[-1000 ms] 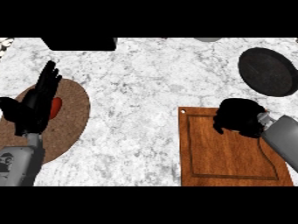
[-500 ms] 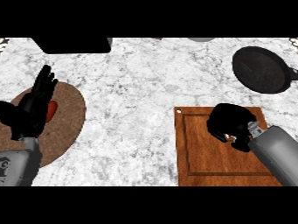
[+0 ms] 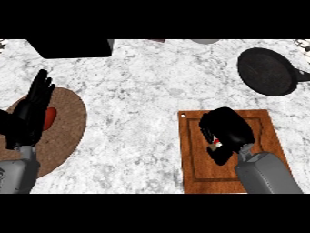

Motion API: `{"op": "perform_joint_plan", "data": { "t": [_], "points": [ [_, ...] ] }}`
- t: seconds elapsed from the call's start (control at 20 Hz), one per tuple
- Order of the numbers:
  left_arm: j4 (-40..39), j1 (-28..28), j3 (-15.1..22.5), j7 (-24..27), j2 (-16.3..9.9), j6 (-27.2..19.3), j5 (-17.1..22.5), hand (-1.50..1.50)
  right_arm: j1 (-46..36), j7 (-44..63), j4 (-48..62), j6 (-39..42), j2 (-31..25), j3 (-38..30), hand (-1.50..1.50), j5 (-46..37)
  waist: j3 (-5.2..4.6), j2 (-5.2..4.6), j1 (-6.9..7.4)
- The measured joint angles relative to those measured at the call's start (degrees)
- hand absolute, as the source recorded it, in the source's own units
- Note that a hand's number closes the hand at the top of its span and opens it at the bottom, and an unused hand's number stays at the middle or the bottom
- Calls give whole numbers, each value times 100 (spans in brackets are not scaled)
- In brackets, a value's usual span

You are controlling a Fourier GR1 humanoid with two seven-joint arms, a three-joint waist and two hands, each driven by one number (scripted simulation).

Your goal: Pick the cupcake from the cutting board and place it in the pan

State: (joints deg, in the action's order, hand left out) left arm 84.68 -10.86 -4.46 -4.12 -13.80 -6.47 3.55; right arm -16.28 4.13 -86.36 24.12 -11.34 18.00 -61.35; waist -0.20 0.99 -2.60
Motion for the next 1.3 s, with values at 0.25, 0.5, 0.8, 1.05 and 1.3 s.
{"op": "perform_joint_plan", "data": {
  "t": [0.25, 0.5, 0.8, 1.05, 1.3],
  "points": [
    [-25, -11, 36, 66, 23, 28, -39, 0, 348, 594, -1285, -602, 366, -239, 150, -50, 13, -35, 61],
    [-7, -153, 21, -54, -5, 85, -24, 0, 300, 1032, -2238, -615, 485, -796, 150, 158, 17, -67, 156],
    [-29, -310, 71, -153, 82, 59, -72, 0, -129, 1115, -2235, -656, 586, -1953, 150, 1029, 21, -93, 224],
    [-169, -301, 100, 1, 152, 79, -127, 0, -945, 773, -1039, -937, 266, -3129, 150, 1778, 23, -119, 291],
    [-147, -288, 106, 59, 175, 111, -148, 0, -1568, -30, 610, -1380, -562, -3872, 150, 1888, 24, -138, 350]
  ]
}}
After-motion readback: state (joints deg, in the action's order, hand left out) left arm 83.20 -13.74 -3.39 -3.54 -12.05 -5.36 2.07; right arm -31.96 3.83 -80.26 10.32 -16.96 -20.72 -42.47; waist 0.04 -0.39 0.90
